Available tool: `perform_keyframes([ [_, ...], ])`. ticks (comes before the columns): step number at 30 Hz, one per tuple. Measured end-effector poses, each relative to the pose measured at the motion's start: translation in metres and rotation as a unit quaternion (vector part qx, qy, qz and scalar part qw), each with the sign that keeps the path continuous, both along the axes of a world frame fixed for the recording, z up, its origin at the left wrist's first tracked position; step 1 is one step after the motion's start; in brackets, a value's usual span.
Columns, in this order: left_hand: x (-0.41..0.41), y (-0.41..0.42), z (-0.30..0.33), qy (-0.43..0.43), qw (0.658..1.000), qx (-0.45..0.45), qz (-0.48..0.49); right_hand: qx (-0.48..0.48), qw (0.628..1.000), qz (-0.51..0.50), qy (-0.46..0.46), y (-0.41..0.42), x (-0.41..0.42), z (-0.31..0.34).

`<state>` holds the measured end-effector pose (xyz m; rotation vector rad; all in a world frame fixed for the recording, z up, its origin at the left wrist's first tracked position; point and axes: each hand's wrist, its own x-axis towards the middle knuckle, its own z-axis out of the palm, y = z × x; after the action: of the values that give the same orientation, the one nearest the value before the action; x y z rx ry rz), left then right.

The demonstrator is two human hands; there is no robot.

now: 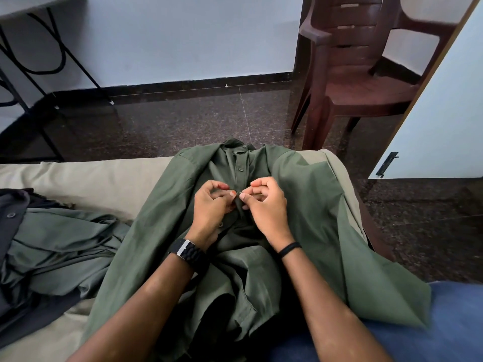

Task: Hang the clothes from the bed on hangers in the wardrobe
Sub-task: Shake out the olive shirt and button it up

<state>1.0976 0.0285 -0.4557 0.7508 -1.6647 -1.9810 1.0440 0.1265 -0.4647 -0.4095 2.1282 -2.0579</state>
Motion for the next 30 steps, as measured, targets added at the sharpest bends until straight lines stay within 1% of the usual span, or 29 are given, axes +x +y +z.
perform_keyframes([
  [1,-0.001,-0.001,0.001,0.004,0.999,0.04,-0.017,-0.051,0.997,0.008,-0.06,0.001,-0.002,0.002],
  [2,-0.003,-0.003,0.002,0.006,0.997,0.068,-0.035,-0.121,0.984,0.02,-0.13,0.002,-0.003,0.005],
  [3,-0.006,-0.005,0.003,0.003,0.996,0.078,-0.052,-0.19,0.962,0.03,-0.194,0.002,-0.004,0.007],
  [4,-0.011,-0.007,0.006,-0.001,0.995,0.073,-0.068,-0.231,0.945,0.03,-0.23,0.003,-0.005,0.008],
  [5,-0.016,-0.008,0.008,-0.006,0.995,0.057,-0.082,-0.234,0.945,0.018,-0.227,0.003,-0.006,0.009],
  [6,-0.022,-0.01,0.012,-0.009,0.995,0.037,-0.095,-0.19,0.965,-0.007,-0.18,0.003,-0.006,0.008],
  [7,-0.029,-0.011,0.015,-0.013,0.994,0.017,-0.108,-0.109,0.989,-0.044,-0.096,0.003,-0.007,0.006],
  [8,-0.035,-0.012,0.017,-0.018,0.993,-0.003,-0.12,-0.013,0.997,-0.075,0.012,0.004,-0.006,0.005],
  [9,-0.04,-0.013,0.02,-0.022,0.991,-0.021,-0.129,0.064,0.987,-0.087,0.116,0.004,-0.004,0.004],
  [10,-0.044,-0.015,0.02,-0.027,0.99,-0.035,-0.135,0.113,0.971,-0.082,0.193,0.004,-0.002,0.002],
  [11,-0.046,-0.017,0.02,-0.032,0.988,-0.044,-0.141,0.147,0.96,-0.061,0.23,0.004,0.0,0.0],
  [12,-0.048,-0.019,0.018,-0.039,0.987,-0.053,-0.148,0.175,0.955,-0.034,0.236,0.004,0.003,-0.002],
  [15,-0.043,-0.029,0.01,-0.063,0.978,-0.075,-0.185,0.261,0.941,0.021,0.213,0.005,0.007,-0.009],
  [17,-0.034,-0.033,0.003,-0.083,0.967,-0.094,-0.22,0.283,0.938,0.032,0.196,0.008,0.004,-0.011],
  [19,-0.023,-0.034,-0.004,-0.106,0.953,-0.142,-0.245,0.264,0.95,0.042,0.16,0.011,0.001,-0.01],
  [20,-0.018,-0.035,-0.008,-0.115,0.945,-0.176,-0.249,0.24,0.961,0.042,0.127,0.011,-0.001,-0.009],
  [21,-0.013,-0.036,-0.012,-0.124,0.937,-0.212,-0.248,0.198,0.977,0.042,0.074,0.01,-0.003,-0.008],
  [22,-0.009,-0.038,-0.015,-0.132,0.929,-0.244,-0.244,0.13,0.99,0.05,-0.003,0.009,-0.003,-0.007],
  [23,-0.005,-0.04,-0.017,-0.141,0.923,-0.265,-0.24,0.044,0.993,0.064,-0.09,0.009,-0.003,-0.005],
  [24,-0.002,-0.042,-0.018,-0.147,0.922,-0.27,-0.234,-0.039,0.981,0.08,-0.171,0.007,-0.003,-0.005],
  [25,0.001,-0.043,-0.019,-0.149,0.924,-0.266,-0.23,-0.106,0.962,0.092,-0.236,0.006,-0.004,-0.004],
  [26,0.004,-0.043,-0.018,-0.149,0.926,-0.26,-0.231,-0.15,0.942,0.097,-0.284,0.006,-0.004,-0.003],
  [28,0.008,-0.043,-0.017,-0.148,0.928,-0.243,-0.243,-0.207,0.911,0.093,-0.346,0.004,-0.003,-0.002],
  [30,0.011,-0.044,-0.017,-0.153,0.932,-0.19,-0.267,-0.241,0.89,0.079,-0.379,0.003,-0.001,-0.001],
])
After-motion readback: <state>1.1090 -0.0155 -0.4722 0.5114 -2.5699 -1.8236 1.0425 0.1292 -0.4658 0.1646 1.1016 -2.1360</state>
